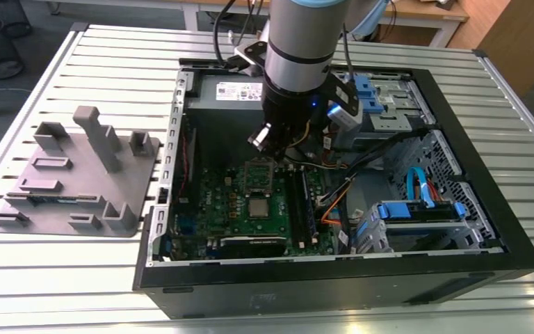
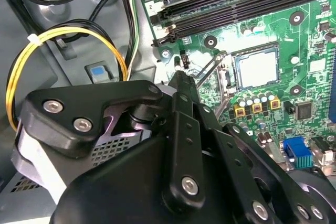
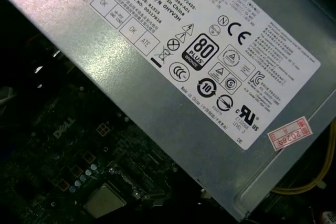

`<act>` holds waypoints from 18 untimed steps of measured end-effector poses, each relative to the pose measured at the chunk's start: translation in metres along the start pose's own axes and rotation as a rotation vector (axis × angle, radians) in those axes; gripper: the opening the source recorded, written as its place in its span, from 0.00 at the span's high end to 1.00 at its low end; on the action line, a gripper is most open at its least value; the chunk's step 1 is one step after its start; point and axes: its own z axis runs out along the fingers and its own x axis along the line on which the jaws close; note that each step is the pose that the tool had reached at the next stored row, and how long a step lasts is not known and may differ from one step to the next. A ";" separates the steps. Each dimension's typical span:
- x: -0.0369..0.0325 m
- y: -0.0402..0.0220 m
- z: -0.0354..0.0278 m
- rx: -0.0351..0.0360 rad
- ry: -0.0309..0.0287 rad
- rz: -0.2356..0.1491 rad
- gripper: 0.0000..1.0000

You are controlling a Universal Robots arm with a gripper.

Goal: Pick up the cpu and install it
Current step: 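Close the cpu cover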

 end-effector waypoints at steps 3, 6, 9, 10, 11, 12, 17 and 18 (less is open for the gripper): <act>0.0003 -0.0002 -0.0003 0.0011 0.0012 -0.001 0.89; 0.0006 -0.0005 -0.0009 0.0014 0.0016 -0.002 0.89; 0.0007 -0.0007 -0.0016 0.0017 0.0019 -0.003 0.89; 0.0008 -0.0008 -0.0018 0.0017 0.0019 -0.003 0.89; 0.0009 -0.0008 -0.0020 0.0018 0.0020 -0.003 0.89; 0.0009 -0.0009 -0.0022 0.0018 0.0020 -0.004 0.89; 0.0011 -0.0011 -0.0034 0.0020 0.0024 -0.004 0.89; 0.0012 -0.0011 -0.0036 0.0020 0.0024 -0.005 0.89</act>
